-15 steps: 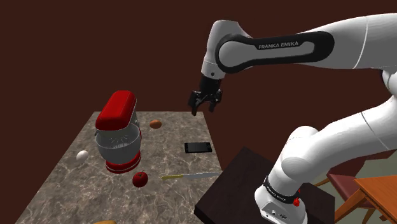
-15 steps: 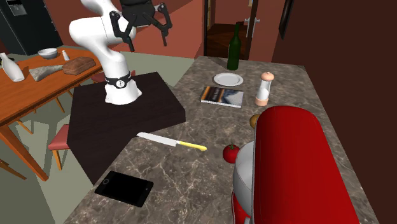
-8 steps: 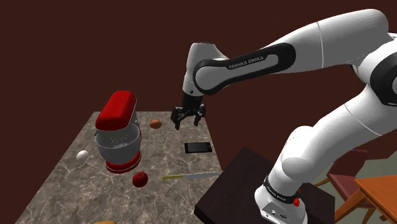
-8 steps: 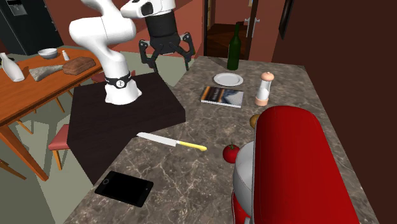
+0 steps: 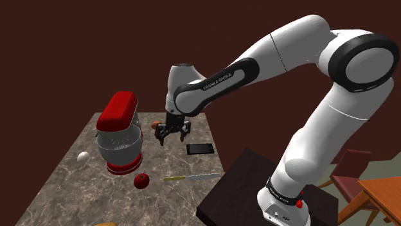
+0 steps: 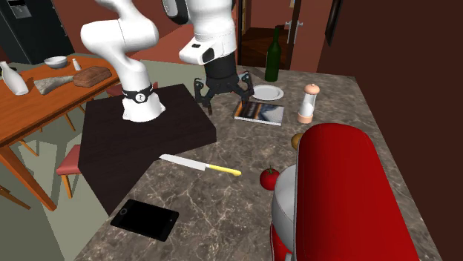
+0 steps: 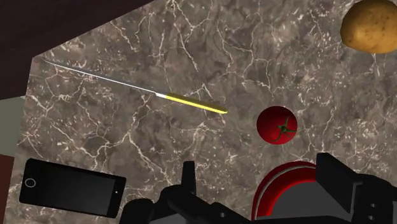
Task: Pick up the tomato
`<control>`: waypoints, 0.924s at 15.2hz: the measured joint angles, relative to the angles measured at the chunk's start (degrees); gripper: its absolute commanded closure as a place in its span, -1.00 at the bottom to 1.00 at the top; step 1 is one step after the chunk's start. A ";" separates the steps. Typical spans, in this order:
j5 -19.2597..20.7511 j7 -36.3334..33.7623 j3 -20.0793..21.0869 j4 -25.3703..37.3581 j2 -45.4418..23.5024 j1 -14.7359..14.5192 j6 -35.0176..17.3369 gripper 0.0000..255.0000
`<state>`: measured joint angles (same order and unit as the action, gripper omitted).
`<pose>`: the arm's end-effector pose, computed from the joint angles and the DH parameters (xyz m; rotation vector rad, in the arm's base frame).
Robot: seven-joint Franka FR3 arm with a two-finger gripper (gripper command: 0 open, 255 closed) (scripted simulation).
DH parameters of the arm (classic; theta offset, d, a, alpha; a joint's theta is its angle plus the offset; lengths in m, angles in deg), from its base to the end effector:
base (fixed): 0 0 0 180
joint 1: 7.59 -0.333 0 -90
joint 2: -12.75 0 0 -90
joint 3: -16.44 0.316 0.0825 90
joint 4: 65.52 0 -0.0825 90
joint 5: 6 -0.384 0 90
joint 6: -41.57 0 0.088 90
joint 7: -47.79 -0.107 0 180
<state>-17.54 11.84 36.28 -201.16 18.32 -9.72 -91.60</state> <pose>0.4553 0.1879 0.3667 -2.9606 0.5679 0.0190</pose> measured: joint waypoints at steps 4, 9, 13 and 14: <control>3.38 -5.54 1.19 4.31 -9.82 -0.77 -5.06 -1.00; 8.17 -12.24 0.49 11.30 -21.69 -3.23 -9.17 -1.00; 11.18 -16.82 -1.16 18.92 -31.10 -6.24 -10.53 -1.00; 11.78 -17.89 -1.64 21.08 -33.48 -7.13 -10.71 -1.00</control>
<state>-5.76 -6.05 34.64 -180.08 -15.17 -16.85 -102.31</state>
